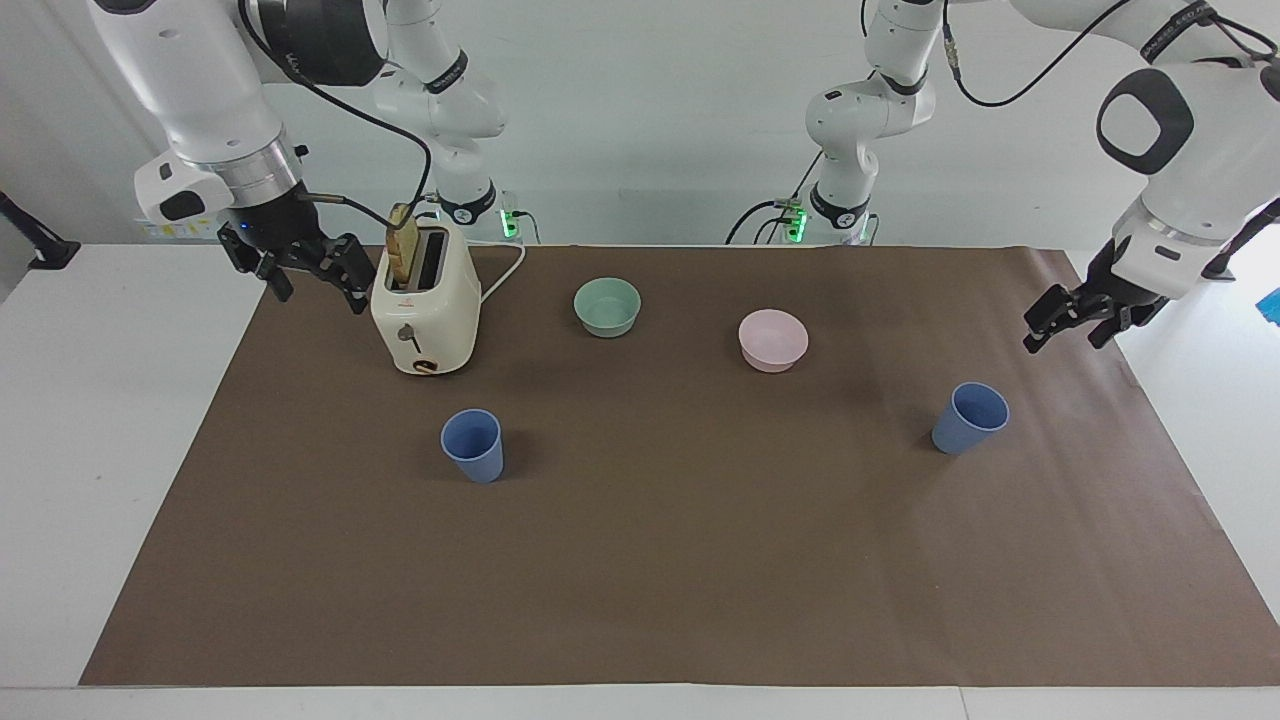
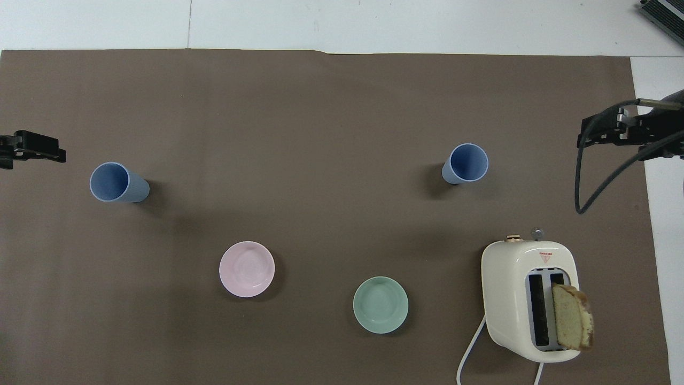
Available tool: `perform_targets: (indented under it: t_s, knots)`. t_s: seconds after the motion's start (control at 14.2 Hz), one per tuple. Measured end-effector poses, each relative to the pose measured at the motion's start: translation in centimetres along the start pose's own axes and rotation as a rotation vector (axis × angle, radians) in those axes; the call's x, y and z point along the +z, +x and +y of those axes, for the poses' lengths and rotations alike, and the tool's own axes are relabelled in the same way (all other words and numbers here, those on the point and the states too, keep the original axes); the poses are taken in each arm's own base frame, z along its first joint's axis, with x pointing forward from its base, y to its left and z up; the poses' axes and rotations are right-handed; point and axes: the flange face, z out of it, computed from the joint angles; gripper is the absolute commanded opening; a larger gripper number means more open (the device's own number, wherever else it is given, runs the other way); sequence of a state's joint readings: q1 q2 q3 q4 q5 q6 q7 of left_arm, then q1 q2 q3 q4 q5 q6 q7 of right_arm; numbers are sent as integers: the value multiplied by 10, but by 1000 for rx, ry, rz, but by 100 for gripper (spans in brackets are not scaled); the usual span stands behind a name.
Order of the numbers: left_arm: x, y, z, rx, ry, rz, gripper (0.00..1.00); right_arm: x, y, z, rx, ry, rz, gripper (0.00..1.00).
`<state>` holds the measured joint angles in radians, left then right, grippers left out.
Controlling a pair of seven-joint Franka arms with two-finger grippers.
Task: Stack blue cups with both arms
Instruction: 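Reach the left gripper to the blue cup nearest it and grasp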
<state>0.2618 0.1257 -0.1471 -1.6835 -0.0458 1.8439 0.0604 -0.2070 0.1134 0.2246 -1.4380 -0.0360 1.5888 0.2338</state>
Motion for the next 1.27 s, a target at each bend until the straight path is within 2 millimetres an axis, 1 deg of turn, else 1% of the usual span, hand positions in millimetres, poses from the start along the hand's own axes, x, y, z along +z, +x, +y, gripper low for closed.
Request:
perform_targets:
  t_s: [0.14,0.28,0.35,0.49,0.63,0.7,0.77,0.91,1.05,1.12,1.2,1.27]
  knots:
    - [41,3,-15,-24,-5,-22,100,0,0,0,0,0,0,100]
    - [79,-1,-21,-35,-5,-31,100,0,0,0,0,0,0,100]
    - [94,-6,-21,-37,-5,-40,100,0,0,0,0,0,0,100]
    - [109,-13,-21,-39,-6,-57,100,0,0,0,0,0,0,100]
    - [115,-16,-20,-38,-6,-65,100,0,0,0,0,0,0,100]
    - [117,-17,-20,-38,-6,-67,95,0,0,0,0,0,0,100]
    - [120,-18,-19,-40,-7,-73,86,0,0,0,0,0,0,100]
    - [128,-22,-17,-54,-20,-86,63,0,0,0,0,0,0,100]
    - [132,-24,-14,-66,-27,-91,24,0,0,0,0,0,0,100]
    - [133,-24,-13,-72,-33,-91,8,0,0,0,0,0,0,100]
    - [133,-24,-13,-77,-39,-91,0,0,0,0,0,0,0,100]
    - [133,-24,-13,-80,-43,-90,0,0,0,0,0,0,0,100]
